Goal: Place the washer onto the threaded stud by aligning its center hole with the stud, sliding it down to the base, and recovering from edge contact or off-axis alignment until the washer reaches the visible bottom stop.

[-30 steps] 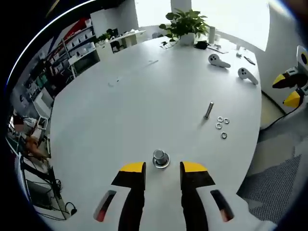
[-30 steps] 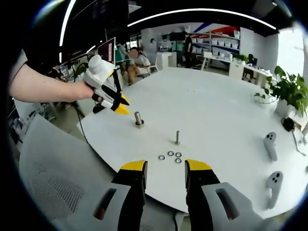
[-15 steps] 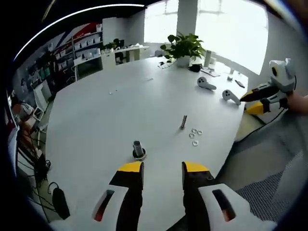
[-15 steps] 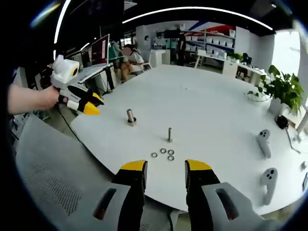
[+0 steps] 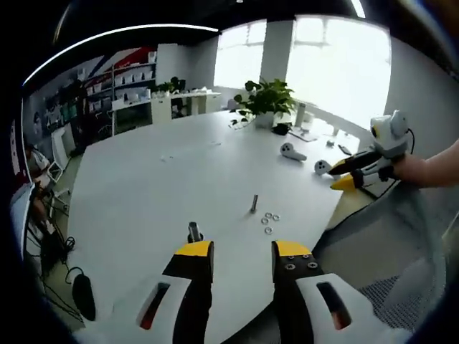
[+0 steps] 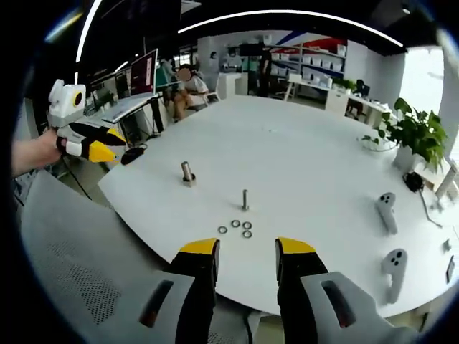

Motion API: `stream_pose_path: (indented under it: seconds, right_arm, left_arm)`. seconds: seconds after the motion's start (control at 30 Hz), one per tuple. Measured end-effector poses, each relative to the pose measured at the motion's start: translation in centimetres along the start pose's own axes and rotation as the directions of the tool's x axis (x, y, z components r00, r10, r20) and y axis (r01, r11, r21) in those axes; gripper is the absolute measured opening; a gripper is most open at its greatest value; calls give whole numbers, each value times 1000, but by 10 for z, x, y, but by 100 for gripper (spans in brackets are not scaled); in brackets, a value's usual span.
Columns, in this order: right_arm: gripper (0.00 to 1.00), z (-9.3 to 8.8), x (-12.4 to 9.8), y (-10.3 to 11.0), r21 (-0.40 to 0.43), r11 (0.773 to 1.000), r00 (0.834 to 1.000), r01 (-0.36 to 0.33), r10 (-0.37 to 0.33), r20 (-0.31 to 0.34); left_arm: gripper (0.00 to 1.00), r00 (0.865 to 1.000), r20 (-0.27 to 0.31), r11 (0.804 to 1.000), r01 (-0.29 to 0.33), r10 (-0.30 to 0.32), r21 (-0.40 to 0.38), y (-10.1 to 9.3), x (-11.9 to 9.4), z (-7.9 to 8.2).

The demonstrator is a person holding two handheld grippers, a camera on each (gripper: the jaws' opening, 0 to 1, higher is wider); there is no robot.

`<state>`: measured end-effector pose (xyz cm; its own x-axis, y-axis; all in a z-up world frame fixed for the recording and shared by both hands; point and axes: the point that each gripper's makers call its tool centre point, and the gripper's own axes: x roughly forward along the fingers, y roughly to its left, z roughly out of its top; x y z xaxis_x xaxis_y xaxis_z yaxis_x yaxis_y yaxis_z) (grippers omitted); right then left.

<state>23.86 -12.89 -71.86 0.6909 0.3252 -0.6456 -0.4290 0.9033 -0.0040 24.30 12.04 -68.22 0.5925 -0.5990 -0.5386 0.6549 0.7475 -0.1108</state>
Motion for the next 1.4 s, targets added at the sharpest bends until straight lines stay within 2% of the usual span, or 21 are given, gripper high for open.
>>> stream_pose_path:
  seconds: [0.1, 0.17, 0.23, 0.33, 0.47, 0.8, 1.1, 1.17, 1.3, 1.4]
  right_arm:
    - [33, -1, 0, 0, -5, 1000, 1000, 5, -5, -7]
    - [33, -3, 2, 2, -8, 1000, 1000, -3, 3, -21]
    - [33, -4, 2, 2, -9, 1000, 1000, -1, 1, -27]
    - [33, -6, 2, 0, -2, 1000, 999, 6, -6, -33]
    - [33, -6, 2, -1, -9, 1000, 999, 12, -12, -36]
    - [33, -8, 2, -4, -4, 1000, 999, 28, -28, -44]
    - [33, -8, 1, -6, 1, 999, 998, 39, -39, -50]
    - [33, -9, 2, -7, 0, 999, 998, 41, -41, -52]
    - [33, -11, 2, -7, -3, 999, 997, 42, -42, -59]
    - [33, -11, 1, -7, 4, 999, 997, 46, -46, -58]
  left_arm:
    - [30, 1000, -2, 1000, -14, 14, 16, 0, -8, -2]
    - [31, 999, 38, 1000, -24, 24, -2, -1, -15, 3]
    - [32, 999, 32, 1000, -13, 14, -9, -6, -17, 0]
    - [30, 1000, 11, 998, -27, 26, 65, -7, -20, -6]
    - [30, 1000, 19, 999, -13, 12, 34, -9, -24, -5]
    - [30, 1000, 20, 997, 17, -19, 78, -19, -30, -8]
    - [30, 999, 14, 996, 31, -32, 80, -14, -31, -18]
    - [30, 999, 24, 996, 39, -41, 77, -17, -30, -17]
    - [30, 999, 15, 992, 48, -50, 118, -25, -27, -18]
    - [30, 996, 25, 990, 85, -88, 112, -30, -27, -18]
